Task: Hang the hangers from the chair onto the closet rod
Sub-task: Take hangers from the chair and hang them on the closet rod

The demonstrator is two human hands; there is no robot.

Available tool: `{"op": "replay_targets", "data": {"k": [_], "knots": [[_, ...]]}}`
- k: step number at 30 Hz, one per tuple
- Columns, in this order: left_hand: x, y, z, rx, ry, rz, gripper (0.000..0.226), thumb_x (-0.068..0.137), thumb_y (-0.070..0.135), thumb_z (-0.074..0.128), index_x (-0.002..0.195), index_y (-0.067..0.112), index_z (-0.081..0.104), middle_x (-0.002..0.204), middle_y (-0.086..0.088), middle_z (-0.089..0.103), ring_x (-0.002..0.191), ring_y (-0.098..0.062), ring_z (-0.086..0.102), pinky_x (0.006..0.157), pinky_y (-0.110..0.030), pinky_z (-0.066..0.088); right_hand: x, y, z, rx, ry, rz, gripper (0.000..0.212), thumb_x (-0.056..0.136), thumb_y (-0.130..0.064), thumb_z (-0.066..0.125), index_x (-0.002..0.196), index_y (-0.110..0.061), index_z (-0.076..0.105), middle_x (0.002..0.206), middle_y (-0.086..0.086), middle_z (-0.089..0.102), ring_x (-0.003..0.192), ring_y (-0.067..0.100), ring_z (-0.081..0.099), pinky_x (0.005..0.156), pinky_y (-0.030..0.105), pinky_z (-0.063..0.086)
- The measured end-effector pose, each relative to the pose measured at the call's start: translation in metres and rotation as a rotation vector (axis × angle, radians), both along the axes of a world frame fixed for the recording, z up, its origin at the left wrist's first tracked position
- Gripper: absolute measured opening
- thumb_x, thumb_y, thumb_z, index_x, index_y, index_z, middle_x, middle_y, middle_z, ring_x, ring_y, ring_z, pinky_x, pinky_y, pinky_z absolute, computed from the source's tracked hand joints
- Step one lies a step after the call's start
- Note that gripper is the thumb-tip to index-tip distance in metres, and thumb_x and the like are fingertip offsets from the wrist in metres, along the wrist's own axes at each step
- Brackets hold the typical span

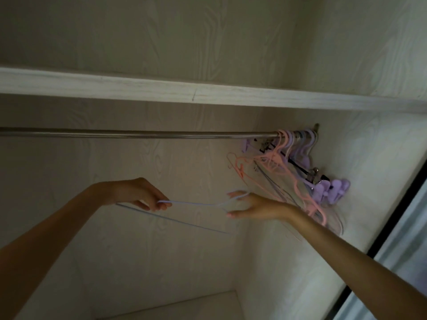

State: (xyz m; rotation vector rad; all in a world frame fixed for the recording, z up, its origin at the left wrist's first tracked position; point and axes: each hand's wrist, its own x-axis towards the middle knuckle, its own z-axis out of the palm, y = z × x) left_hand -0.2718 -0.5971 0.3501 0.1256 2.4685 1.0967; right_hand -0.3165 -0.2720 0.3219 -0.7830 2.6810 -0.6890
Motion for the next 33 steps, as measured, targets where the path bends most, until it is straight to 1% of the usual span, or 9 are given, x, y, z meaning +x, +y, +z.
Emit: {"op": "replay_targets", "data": {"k": [3,6,9,11,13,17,20,24,33], "knots": [[-0.004,0.009,0.005,-0.019,0.000,-0.104,0.038,0.044,0.019,0.074,0.081,0.029,0.078,0.079,0.017,0.074,0.079,0.010,0.065,0.076,-0.004,0.047,0.025,-0.007,-0.010,-0.088,-0.167,0.057,0.039,0.100,-0.023,0.040,0.135,-0.006,0.046,0.135,-0.002,0.047,0.121,0.002,0.040,0.087,-0.004,0.031],[-0.006,0.025,0.014,-0.174,0.095,-0.203,0.033,0.072,0.006,0.072,0.084,0.036,0.071,0.094,0.012,0.073,0.080,0.012,0.061,0.076,-0.004,0.043,0.042,-0.009,-0.015,-0.172,-0.172,0.072,0.035,0.103,-0.018,0.028,0.110,-0.001,0.059,0.099,0.007,0.061,0.095,0.012,0.053,0.080,0.008,0.040],[-0.014,0.036,0.015,-0.276,0.362,-0.217,0.049,0.071,0.012,0.075,0.082,0.057,0.061,0.116,0.000,0.067,0.107,-0.013,0.060,0.096,-0.025,0.044,0.040,-0.004,-0.020,-0.316,-0.087,-0.014,0.031,0.102,-0.017,0.033,0.081,-0.018,0.055,0.068,-0.005,0.050,0.063,0.005,0.047,0.067,0.020,0.039],[-0.015,0.047,0.019,-0.190,0.554,-0.138,0.051,0.074,0.015,0.076,0.087,0.060,0.057,0.118,0.009,0.061,0.111,-0.011,0.056,0.099,-0.028,0.046,0.033,-0.002,-0.016,-0.456,-0.006,-0.146,0.031,0.101,-0.020,0.038,0.073,-0.024,0.052,0.061,-0.008,0.044,0.054,0.002,0.042,0.058,0.020,0.036],[-0.016,0.061,0.028,-0.161,0.849,-0.038,0.039,0.079,0.019,0.071,0.098,0.052,0.061,0.118,0.016,0.059,0.111,-0.007,0.055,0.096,-0.024,0.045,0.022,-0.003,-0.005,-0.560,0.059,-0.315,0.033,0.099,-0.022,0.042,0.068,-0.025,0.052,0.058,-0.008,0.043,0.050,0.006,0.041,0.053,0.021,0.035],[-0.032,0.083,0.050,-0.573,1.364,0.166,0.045,0.078,0.015,0.068,0.122,0.019,0.061,0.124,-0.003,0.061,0.109,-0.027,0.058,0.090,-0.035,0.043,-0.001,-0.007,0.035,-0.384,0.270,-0.491,0.034,0.098,-0.024,0.042,0.069,-0.020,0.058,0.075,0.004,0.061,0.071,0.020,0.057,0.062,0.025,0.035],[-0.043,0.089,0.052,-0.834,1.318,0.228,0.050,0.076,0.010,0.070,0.124,0.015,0.059,0.122,-0.008,0.061,0.110,-0.030,0.057,0.100,-0.043,0.038,-0.022,-0.013,0.049,-0.206,0.343,-0.559,0.035,0.099,-0.029,0.037,0.095,-0.007,0.065,0.108,0.018,0.065,0.104,0.030,0.060,0.077,0.030,0.040],[-0.042,0.103,0.050,-1.018,1.097,0.274,0.053,0.093,0.017,0.044,0.145,0.020,0.030,0.137,-0.002,0.047,0.128,-0.024,0.040,0.115,-0.040,0.016,-0.041,-0.027,0.054,-0.116,0.400,-0.655,0.041,0.100,-0.031,0.032,0.111,0.000,0.056,0.116,0.020,0.061,0.108,0.035,0.057,0.087,0.037,0.045],[-0.036,0.110,0.043,-0.986,1.042,0.300,0.063,0.094,0.021,0.044,0.149,0.015,0.014,0.144,-0.004,0.036,0.132,-0.024,0.033,0.111,-0.037,0.023,-0.061,-0.029,0.042,-0.047,0.190,-0.665,0.044,0.098,-0.032,0.039,0.128,0.000,0.044,0.130,0.020,0.053,0.115,0.034,0.055,0.088,0.033,0.045]]}}
